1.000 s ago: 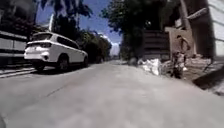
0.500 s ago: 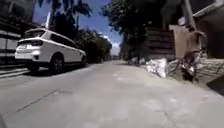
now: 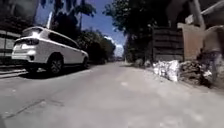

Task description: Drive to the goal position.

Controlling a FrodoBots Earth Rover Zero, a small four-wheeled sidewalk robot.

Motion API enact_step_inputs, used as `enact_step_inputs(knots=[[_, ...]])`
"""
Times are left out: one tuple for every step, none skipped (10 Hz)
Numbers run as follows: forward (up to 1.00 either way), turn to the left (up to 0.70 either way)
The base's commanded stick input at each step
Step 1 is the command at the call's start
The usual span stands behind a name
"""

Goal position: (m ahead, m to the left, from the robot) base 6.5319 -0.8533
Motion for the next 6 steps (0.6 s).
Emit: enact_step_inputs(knots=[[1.00,0.01],[1.00,0.01],[1.00,-0.06],[1.00,-0.20],[1.00,-0.36],[1.00,-0.39]])
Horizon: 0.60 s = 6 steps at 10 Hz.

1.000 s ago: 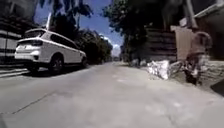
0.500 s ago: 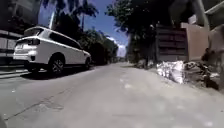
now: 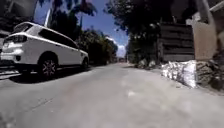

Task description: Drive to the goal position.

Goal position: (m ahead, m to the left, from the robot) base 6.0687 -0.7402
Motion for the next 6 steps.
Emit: enact_step_inputs(knots=[[1.00,-0.36],[1.00,0.00],[1.00,0.00],[1.00,0.00],[1.00,-0.04],[1.00,-0.27]])
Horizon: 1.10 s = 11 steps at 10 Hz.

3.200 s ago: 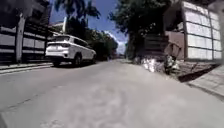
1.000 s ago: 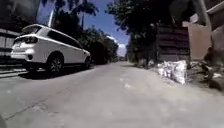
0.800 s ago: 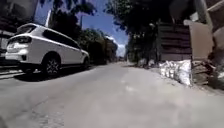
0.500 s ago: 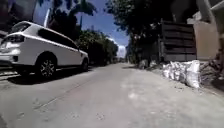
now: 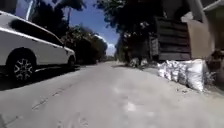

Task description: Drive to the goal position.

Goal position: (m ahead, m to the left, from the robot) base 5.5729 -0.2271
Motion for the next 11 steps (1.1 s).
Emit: enact_step_inputs(knots=[[1.00,-0.14],[1.00,0.00],[1.00,0.00],[1.00,0.00],[1.00,0.00],[1.00,0.02],[1.00,0.04],[1.00,0.06],[1.00,0.06],[1.00,0.06],[1.00,0.06]])
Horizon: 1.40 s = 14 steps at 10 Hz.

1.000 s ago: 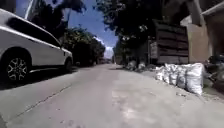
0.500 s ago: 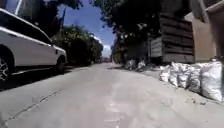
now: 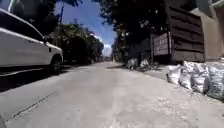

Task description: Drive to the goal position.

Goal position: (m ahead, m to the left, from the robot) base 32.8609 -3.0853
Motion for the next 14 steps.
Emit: enact_step_inputs(knots=[[1.00,0.06],[1.00,0.06],[1.00,0.06],[1.00,0.06],[1.00,0.06],[1.00,0.06],[1.00,0.06],[1.00,0.06],[1.00,0.06],[1.00,0.24],[1.00,0.18],[1.00,0.08],[1.00,0.03],[1.00,0.03]])
